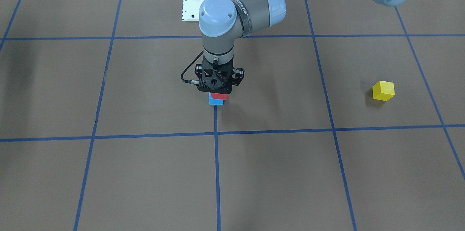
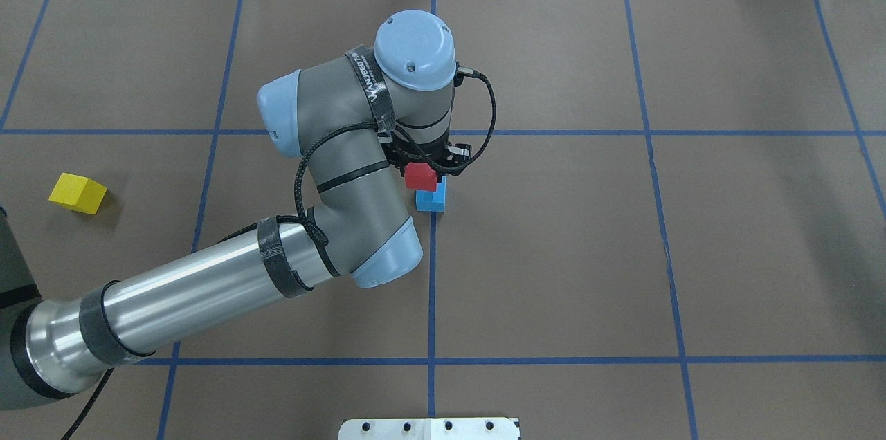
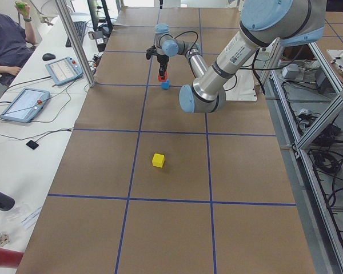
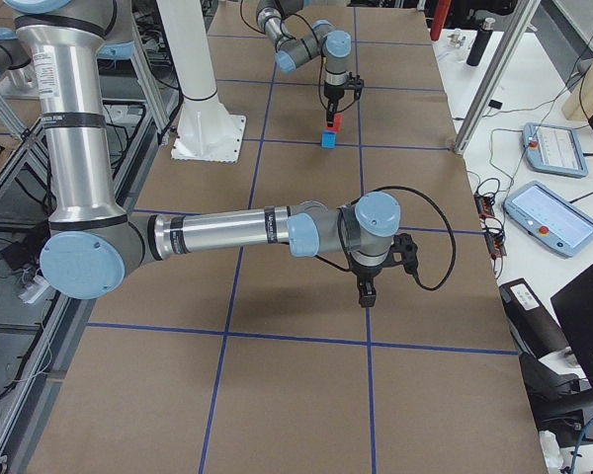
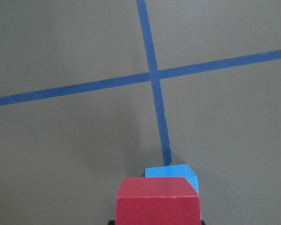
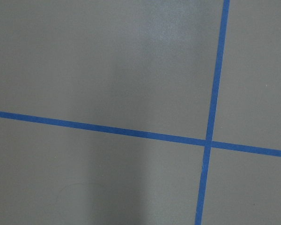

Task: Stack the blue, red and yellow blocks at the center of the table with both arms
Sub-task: 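Lower the red cube onto the blue cube and open the left gripper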

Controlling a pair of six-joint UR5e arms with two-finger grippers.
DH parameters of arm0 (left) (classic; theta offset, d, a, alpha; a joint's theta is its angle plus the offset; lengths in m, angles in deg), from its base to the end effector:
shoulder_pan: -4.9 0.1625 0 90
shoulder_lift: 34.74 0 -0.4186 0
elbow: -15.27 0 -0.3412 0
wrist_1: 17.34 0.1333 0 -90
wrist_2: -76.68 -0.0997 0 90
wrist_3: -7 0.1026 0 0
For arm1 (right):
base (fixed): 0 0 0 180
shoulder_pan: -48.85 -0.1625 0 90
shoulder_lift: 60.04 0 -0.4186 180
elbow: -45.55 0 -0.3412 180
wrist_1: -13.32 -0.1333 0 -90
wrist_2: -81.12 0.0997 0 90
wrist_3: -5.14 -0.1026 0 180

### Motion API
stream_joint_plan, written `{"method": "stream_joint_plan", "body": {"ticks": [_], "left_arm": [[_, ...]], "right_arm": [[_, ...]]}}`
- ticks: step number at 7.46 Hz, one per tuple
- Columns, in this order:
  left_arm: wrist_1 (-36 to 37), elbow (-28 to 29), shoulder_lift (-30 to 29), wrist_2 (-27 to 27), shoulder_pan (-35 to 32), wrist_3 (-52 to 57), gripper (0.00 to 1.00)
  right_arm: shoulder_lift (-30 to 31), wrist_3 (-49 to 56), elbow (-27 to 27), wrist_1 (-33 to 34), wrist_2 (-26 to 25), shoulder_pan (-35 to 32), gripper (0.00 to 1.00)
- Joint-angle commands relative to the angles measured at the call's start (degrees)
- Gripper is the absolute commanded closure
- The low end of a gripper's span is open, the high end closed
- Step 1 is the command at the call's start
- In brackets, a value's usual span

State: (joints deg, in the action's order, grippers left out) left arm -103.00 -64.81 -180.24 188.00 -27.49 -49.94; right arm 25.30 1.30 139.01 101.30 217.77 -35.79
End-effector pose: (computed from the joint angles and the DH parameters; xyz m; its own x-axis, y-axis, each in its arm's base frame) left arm 0.5581 -0.4677 0.1620 0.6940 0.1616 -0.7016 -0.0978 0.9866 0.1305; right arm 0.0134 -0.4857 0.5833 0.6761 -0.1255 0.7260 0.0468 0.9907 0.1277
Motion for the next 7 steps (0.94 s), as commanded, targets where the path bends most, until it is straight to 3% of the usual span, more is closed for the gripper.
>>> {"method": "stream_joint_plan", "body": {"ticks": [1, 3, 4, 5, 6, 7], "left_arm": [[-1.26, 1.07, -0.05, 0.03, 0.57, -1.33, 1.00], [-1.17, 1.07, 0.13, 0.29, 0.57, -1.51, 1.00], [-1.17, 0.98, 0.13, 0.38, 0.57, -1.95, 0.88], [-1.26, 0.98, 0.04, 0.38, 0.57, -4.04, 0.53], [-1.34, 0.80, -0.05, 0.38, 0.57, -4.41, 0.47], [-1.43, 0.80, -0.05, 0.38, 0.48, -4.50, 0.47]], "right_arm": [[0.00, -0.03, 0.06, 0.00, -0.06, 0.00, 0.00], [-0.08, -0.03, 0.06, 0.00, -0.06, 0.00, 0.00], [-0.08, -0.03, 0.06, 0.00, -0.06, 0.00, 0.00], [-0.08, 0.06, 0.06, 0.00, 0.02, 0.00, 0.00], [0.00, 0.06, 0.06, 0.00, 0.02, 0.00, 0.00], [0.00, 0.06, 0.06, 0.00, 0.02, 0.00, 0.00]]}}
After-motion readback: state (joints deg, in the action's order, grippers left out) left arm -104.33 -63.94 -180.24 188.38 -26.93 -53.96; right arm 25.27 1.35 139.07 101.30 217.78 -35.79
